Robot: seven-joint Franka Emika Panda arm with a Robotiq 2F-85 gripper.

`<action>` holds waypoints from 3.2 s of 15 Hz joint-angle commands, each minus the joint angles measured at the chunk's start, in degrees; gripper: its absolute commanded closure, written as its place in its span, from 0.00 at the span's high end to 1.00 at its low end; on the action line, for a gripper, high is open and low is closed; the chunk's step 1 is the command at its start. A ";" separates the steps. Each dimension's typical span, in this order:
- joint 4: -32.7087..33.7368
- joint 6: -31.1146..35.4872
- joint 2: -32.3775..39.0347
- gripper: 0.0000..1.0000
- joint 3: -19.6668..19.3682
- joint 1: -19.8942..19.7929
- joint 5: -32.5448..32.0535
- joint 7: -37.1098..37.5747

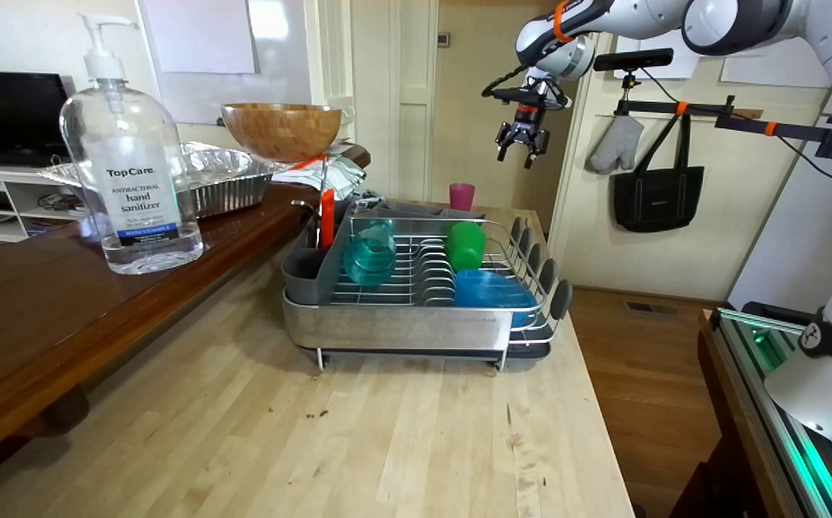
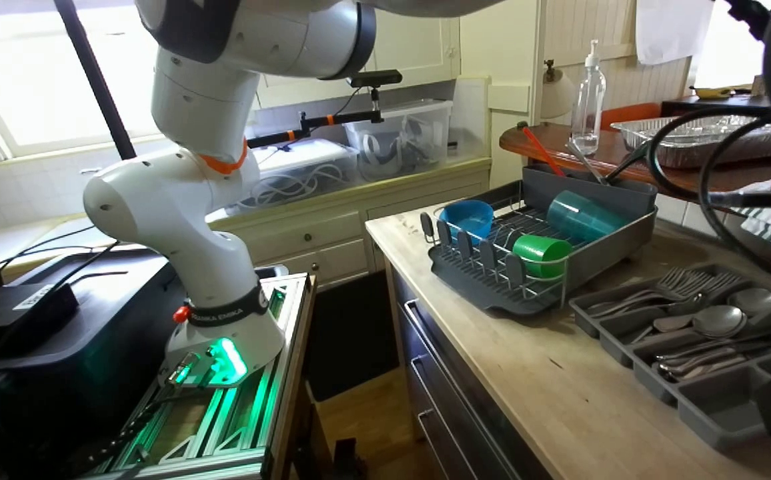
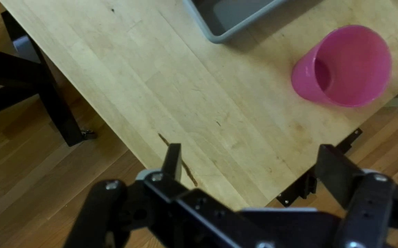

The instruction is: Place the pink cup on the dish rack

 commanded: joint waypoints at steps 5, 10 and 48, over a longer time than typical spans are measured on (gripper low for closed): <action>24.37 -13.31 15.71 1.00 5.44 -7.63 3.55 1.19; 24.65 -8.42 19.09 1.00 8.13 -12.47 3.77 7.56; 25.90 6.10 33.05 1.00 23.28 -25.16 25.00 14.45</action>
